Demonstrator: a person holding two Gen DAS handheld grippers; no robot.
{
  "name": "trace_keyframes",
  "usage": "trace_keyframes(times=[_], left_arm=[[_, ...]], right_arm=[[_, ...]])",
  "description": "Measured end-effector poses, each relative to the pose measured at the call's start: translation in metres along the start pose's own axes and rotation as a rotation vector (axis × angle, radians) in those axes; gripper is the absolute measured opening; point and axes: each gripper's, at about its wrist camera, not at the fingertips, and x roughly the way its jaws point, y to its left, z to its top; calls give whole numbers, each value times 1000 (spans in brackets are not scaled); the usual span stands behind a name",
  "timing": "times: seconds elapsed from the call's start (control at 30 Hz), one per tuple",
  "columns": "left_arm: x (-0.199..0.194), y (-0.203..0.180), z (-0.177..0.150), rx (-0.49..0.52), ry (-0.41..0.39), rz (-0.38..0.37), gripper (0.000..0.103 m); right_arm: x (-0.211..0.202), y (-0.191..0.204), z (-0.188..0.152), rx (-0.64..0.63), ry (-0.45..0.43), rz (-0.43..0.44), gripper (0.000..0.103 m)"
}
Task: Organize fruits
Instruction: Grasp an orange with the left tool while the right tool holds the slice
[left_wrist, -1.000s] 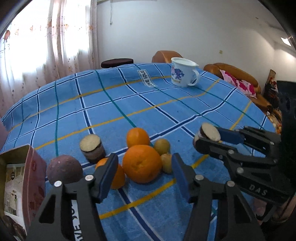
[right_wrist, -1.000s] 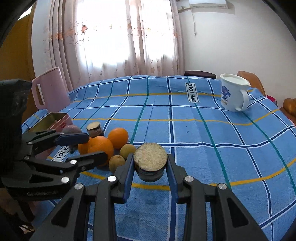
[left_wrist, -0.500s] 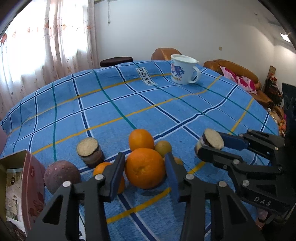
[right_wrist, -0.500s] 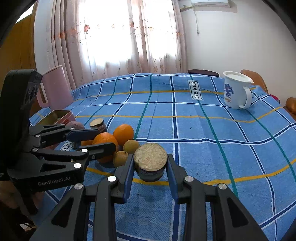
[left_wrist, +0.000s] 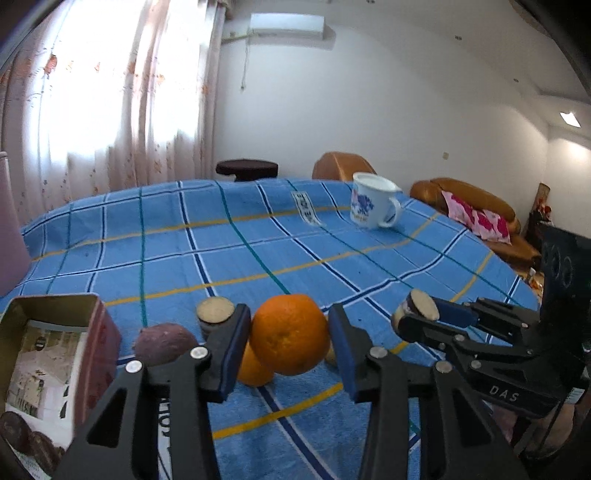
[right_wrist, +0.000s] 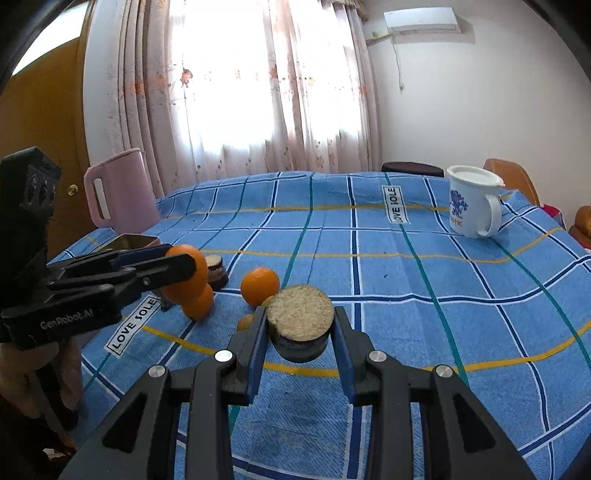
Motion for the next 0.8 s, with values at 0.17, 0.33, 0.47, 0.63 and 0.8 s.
trace_keyframes(times=[0.17, 0.33, 0.47, 0.63, 0.8], left_arm=[[-8, 1, -1, -8, -32, 14, 45], [-11, 2, -2, -10, -46, 22, 45], [-13, 1, -3, -10, -51, 26, 45], [-18, 3, -6, -16, -52, 23, 45], [-27, 16, -10, -48, -52, 33, 45]], right_arm=[[-4, 1, 0, -11, -33, 6, 35], [-11, 4, -1, -30, -75, 16, 35], [-16, 8, -2, -50, -103, 19, 35], [-15, 14, 0, -63, -91, 27, 35], [-15, 31, 12, -90, -91, 84, 35]])
